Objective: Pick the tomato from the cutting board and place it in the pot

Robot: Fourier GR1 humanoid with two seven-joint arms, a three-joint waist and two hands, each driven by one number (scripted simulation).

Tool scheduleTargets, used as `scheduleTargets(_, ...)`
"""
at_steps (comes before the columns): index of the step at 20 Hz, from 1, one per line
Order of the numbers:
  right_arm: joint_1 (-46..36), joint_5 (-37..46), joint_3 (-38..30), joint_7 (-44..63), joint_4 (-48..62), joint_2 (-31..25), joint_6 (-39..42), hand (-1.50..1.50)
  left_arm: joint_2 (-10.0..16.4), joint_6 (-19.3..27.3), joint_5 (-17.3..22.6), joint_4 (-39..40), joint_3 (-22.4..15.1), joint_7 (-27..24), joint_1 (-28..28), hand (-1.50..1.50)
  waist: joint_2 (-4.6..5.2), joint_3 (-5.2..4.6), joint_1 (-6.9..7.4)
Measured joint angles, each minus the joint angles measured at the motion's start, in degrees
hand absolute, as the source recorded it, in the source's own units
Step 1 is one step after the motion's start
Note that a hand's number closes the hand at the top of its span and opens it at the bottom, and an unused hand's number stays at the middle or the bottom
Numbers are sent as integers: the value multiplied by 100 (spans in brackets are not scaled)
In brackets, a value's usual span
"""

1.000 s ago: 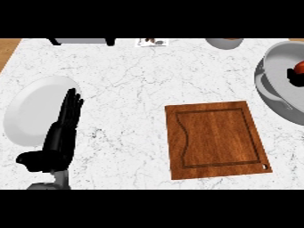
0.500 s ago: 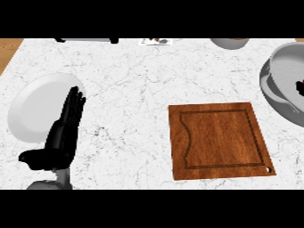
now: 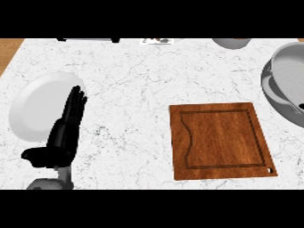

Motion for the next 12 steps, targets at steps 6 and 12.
scheduleTargets(6,-152,-1227,-1130,-1002,-163,82,88,-150,50,0,30,-53,83,23,30,0,-34,11,-83)
scheduleTargets(12,-96,-2182,-2053,-1489,-14,-160,438,-150,-2,35,-29,-17,46,-23,27,0,-13,6,-66)
